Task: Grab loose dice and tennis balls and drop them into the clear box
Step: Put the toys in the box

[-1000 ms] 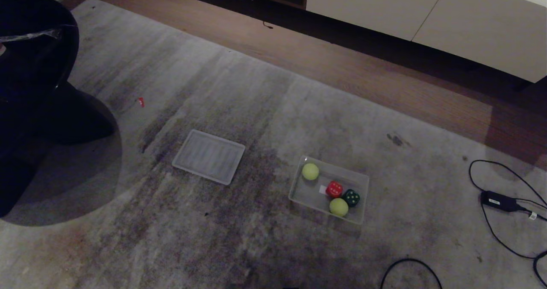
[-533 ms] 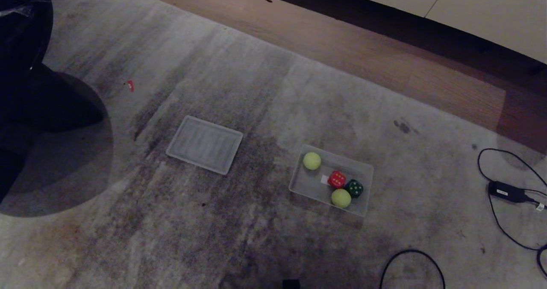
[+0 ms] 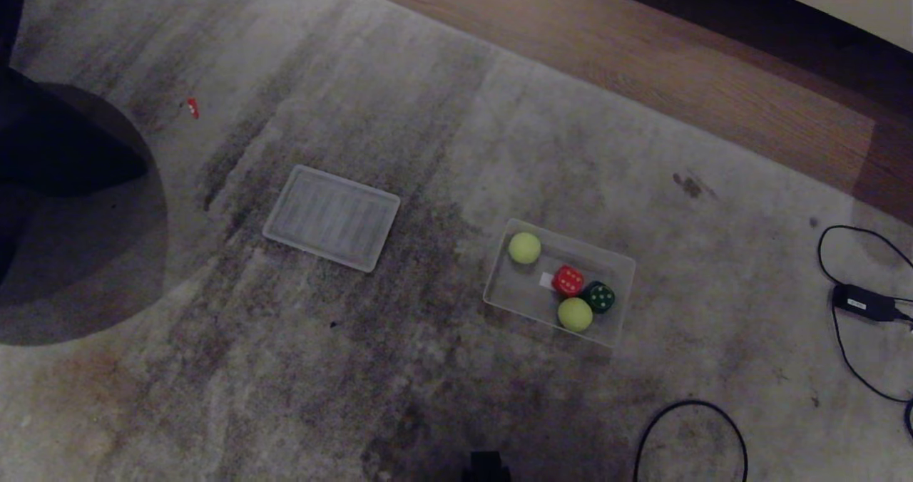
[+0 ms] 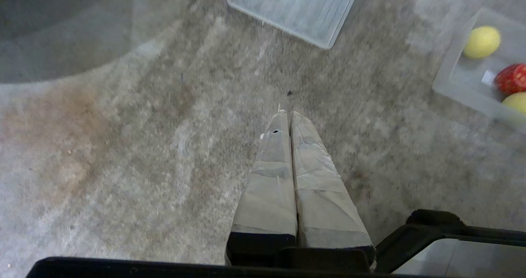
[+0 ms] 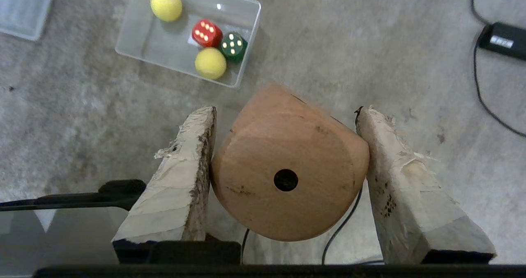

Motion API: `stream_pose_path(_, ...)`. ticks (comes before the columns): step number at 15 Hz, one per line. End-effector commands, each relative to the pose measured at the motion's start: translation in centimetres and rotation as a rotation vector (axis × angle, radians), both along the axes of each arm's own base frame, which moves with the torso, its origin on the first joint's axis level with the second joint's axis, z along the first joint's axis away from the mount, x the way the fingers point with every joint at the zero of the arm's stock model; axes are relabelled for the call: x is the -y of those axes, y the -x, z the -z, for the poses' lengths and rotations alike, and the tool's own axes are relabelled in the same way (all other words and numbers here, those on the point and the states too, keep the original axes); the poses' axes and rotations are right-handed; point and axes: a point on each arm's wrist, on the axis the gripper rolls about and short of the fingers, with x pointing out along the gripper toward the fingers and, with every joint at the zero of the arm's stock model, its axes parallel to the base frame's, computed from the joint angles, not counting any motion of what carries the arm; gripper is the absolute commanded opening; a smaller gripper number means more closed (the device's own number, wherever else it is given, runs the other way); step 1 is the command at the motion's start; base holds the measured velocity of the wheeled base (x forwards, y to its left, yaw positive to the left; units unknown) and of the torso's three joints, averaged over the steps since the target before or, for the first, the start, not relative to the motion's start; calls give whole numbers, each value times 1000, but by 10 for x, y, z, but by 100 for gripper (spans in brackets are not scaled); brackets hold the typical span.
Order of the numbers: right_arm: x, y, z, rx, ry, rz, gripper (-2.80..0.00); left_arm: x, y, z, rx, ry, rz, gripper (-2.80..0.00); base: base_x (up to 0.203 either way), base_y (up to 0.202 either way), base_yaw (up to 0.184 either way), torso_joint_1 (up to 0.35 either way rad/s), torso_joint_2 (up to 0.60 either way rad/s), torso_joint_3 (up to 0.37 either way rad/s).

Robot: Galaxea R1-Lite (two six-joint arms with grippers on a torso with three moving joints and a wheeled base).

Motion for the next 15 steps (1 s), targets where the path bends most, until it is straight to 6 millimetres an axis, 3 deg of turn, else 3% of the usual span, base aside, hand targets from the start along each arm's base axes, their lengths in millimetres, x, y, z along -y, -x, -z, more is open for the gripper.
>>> stream_pose_path(1, 0, 0, 0, -3, -1, 1, -280, 0, 0, 0, -3, 0, -1, -280, 0, 0, 0, 2, 5, -206)
stream_pose_path(15, 0, 0, 0, -2, -5, -1, -280, 0, 0, 0, -3, -1, -1, -280, 0, 0, 0, 2, 3, -196)
